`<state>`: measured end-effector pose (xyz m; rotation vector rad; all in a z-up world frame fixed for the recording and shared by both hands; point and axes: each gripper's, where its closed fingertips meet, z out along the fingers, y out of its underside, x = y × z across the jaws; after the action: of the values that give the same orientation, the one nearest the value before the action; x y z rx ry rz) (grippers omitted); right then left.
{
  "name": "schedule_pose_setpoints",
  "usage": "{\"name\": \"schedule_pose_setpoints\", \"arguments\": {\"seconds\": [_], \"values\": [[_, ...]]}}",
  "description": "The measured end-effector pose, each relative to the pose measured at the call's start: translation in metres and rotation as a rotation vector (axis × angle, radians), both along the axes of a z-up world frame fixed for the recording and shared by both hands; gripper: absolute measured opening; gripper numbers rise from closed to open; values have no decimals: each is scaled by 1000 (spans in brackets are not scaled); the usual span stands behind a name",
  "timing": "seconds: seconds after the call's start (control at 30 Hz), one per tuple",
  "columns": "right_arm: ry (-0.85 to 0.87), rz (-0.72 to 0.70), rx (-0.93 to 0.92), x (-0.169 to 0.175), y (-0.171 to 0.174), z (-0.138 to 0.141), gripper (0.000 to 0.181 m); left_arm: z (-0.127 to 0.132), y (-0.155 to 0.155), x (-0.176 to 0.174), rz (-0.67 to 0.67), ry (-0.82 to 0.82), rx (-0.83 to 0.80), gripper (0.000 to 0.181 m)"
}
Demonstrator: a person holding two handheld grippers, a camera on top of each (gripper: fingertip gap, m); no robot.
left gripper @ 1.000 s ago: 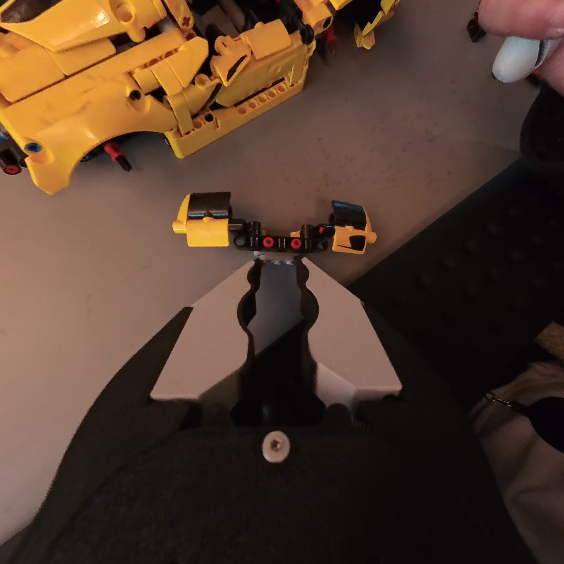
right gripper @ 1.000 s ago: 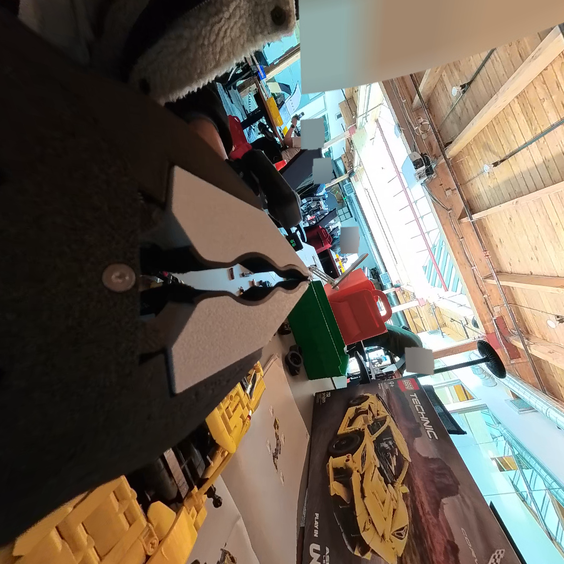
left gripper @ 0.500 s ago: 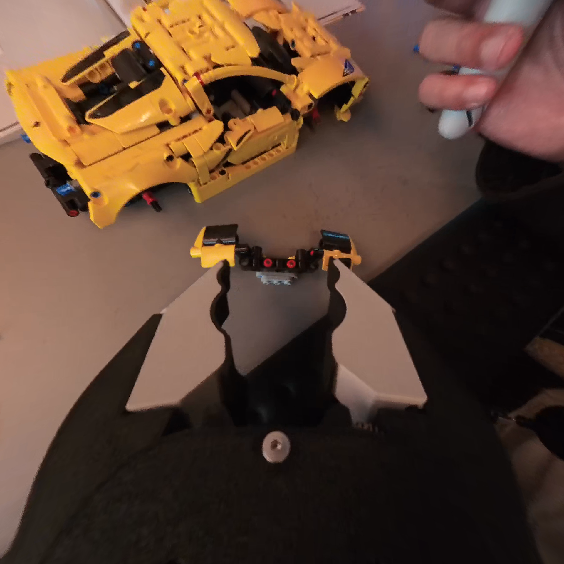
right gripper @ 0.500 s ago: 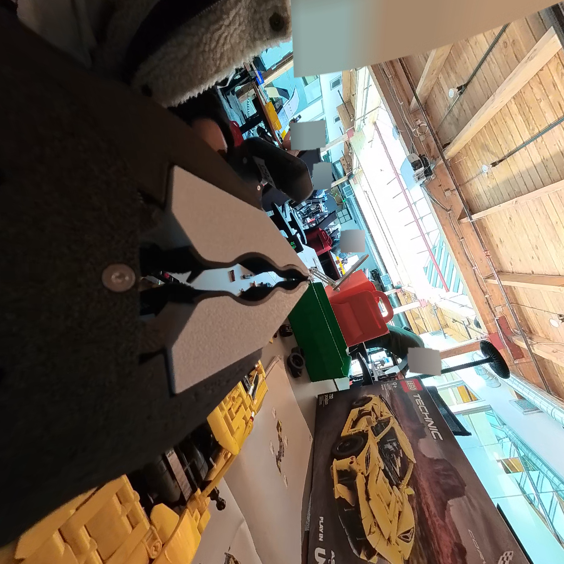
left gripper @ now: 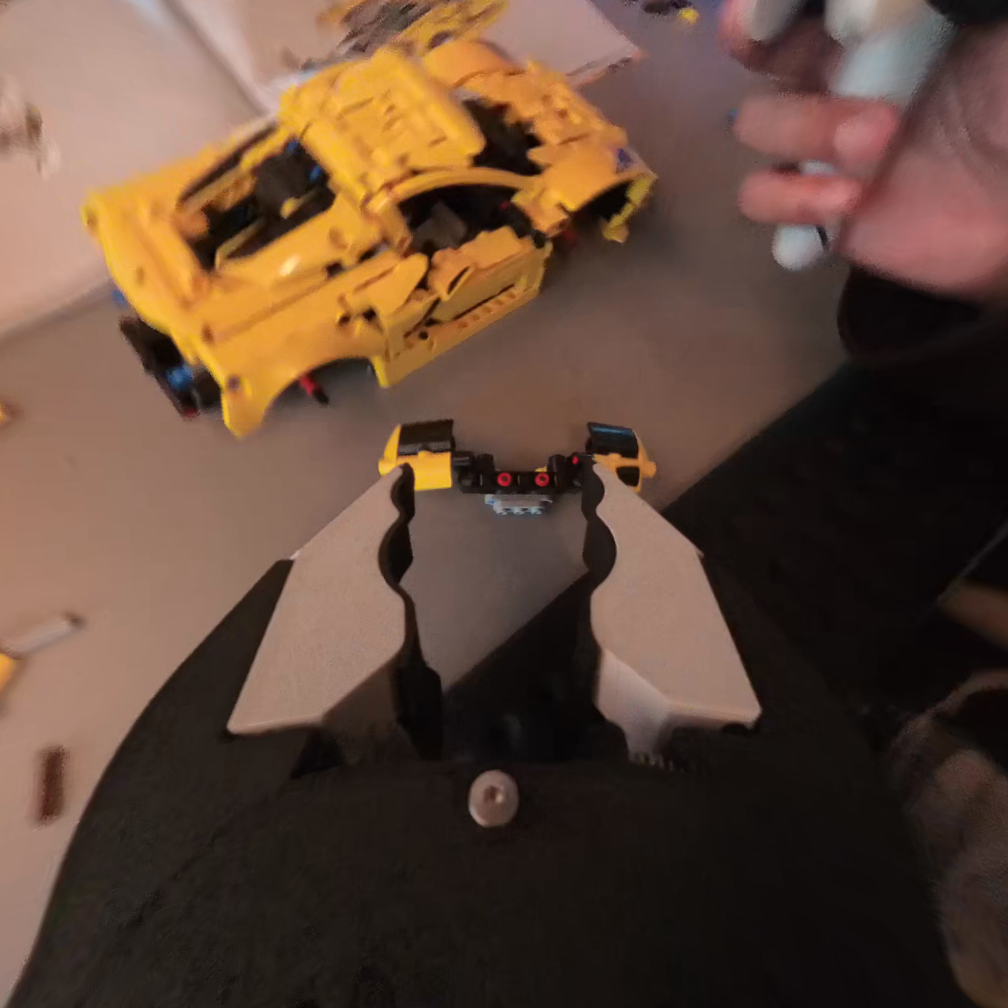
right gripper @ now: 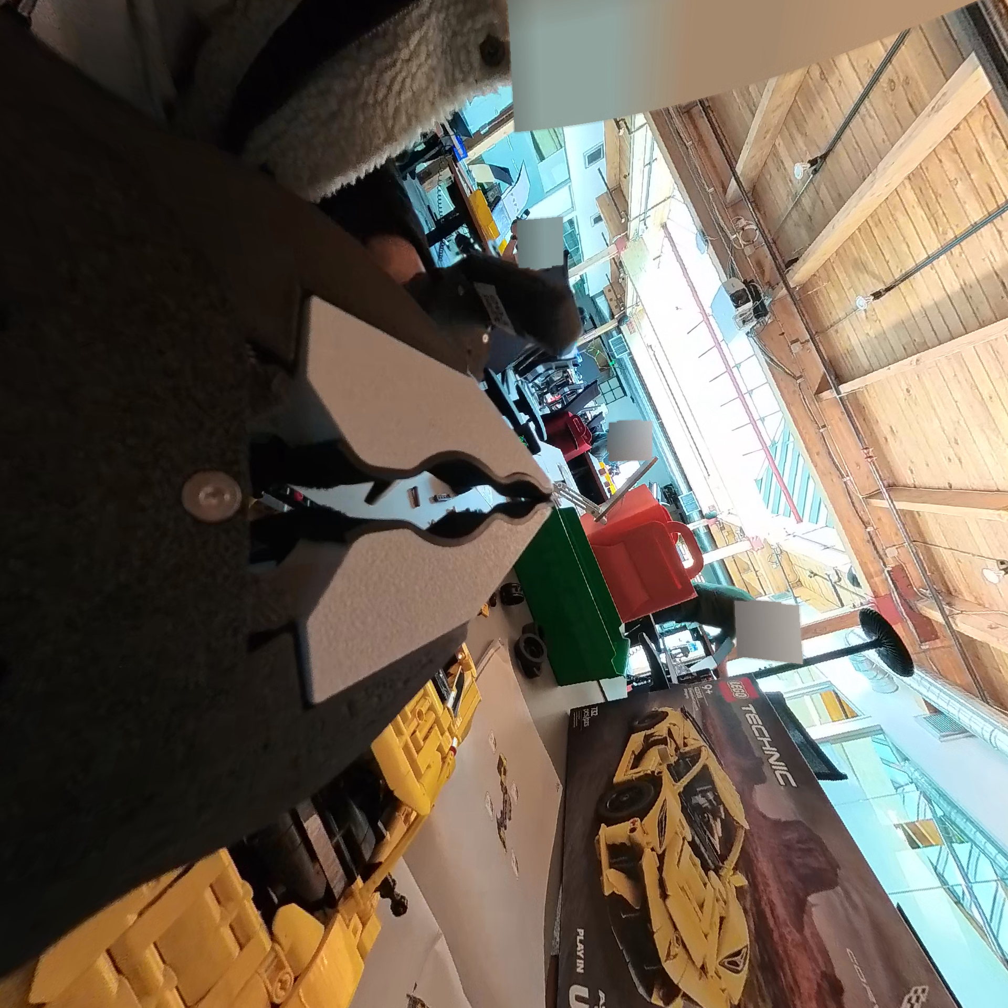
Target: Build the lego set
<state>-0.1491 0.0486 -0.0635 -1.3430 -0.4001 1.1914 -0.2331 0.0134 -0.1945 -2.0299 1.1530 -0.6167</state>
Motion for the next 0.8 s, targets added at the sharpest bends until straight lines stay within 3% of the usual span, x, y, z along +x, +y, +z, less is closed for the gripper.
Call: {"name": "schedule_pose_setpoints", "arguments": {"seconds": [0.13, 0.27, 0.33, 0.43, 0.63, 0.73, 0.8], "values": [[5, 5, 0, -1, -1, 1, 0, 13, -13, 1, -346, 8, 197, 61], [-3, -4, 0, 0, 1, -1, 0, 1, -21, -1, -558, 34, 122, 60], [7, 0, -3, 1, 0, 0, 0, -5, -18, -1, -627, 53, 161, 50], [16, 9, -11, 0, 1, -1, 0, -11, -17, 6, -717, 64, 284, 42], [18, 14, -17, 0, 1, -2, 0, -22, -15, 9, -846, 139, 353, 41], [20, 17, -21, 0, 1, -2, 0, -14, -7, 9, -828, 127, 316, 41], [20, 13, -20, 1, 2, -2, 0, -4, -4, 6, -748, 65, 223, 41]]}}
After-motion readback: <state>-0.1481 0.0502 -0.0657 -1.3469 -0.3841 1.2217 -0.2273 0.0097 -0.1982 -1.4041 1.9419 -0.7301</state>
